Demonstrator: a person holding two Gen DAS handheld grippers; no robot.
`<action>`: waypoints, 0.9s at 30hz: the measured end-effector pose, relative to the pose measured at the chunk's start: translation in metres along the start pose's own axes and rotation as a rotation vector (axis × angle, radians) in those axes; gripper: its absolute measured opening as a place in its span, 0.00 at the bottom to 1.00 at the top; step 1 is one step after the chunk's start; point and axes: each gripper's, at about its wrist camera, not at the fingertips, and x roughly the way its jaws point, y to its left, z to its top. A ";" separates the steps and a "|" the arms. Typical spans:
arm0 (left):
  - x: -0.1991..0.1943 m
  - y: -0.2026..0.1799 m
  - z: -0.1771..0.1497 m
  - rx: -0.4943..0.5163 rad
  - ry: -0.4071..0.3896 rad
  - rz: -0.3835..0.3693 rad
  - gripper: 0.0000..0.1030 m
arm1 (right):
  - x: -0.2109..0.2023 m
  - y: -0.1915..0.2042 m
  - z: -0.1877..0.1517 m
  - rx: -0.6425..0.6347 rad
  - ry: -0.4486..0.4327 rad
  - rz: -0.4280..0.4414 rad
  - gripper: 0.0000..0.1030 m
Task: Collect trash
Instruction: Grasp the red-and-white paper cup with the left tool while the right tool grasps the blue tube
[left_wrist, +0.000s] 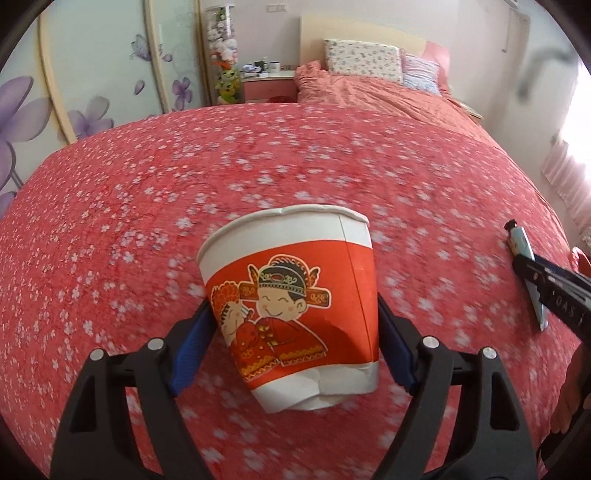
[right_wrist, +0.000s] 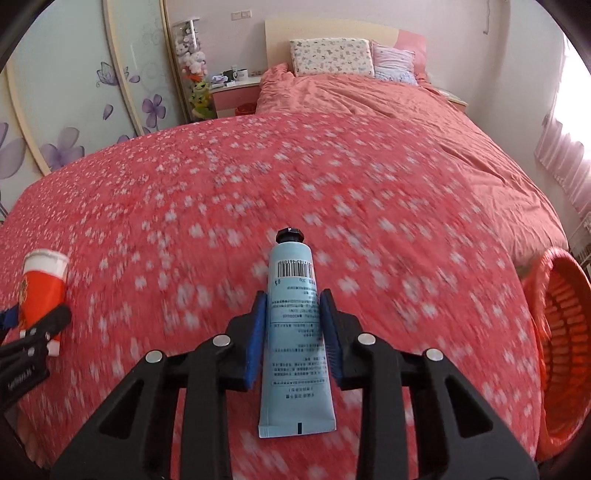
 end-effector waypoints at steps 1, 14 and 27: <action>-0.002 -0.005 -0.002 0.010 -0.002 -0.007 0.77 | -0.004 -0.002 -0.004 -0.001 -0.001 0.000 0.29; -0.005 -0.047 -0.022 0.060 0.006 -0.017 0.77 | -0.020 -0.018 -0.028 0.022 -0.016 -0.006 0.29; -0.007 -0.046 -0.029 0.031 0.009 0.001 0.85 | -0.021 -0.024 -0.034 0.018 -0.026 0.001 0.34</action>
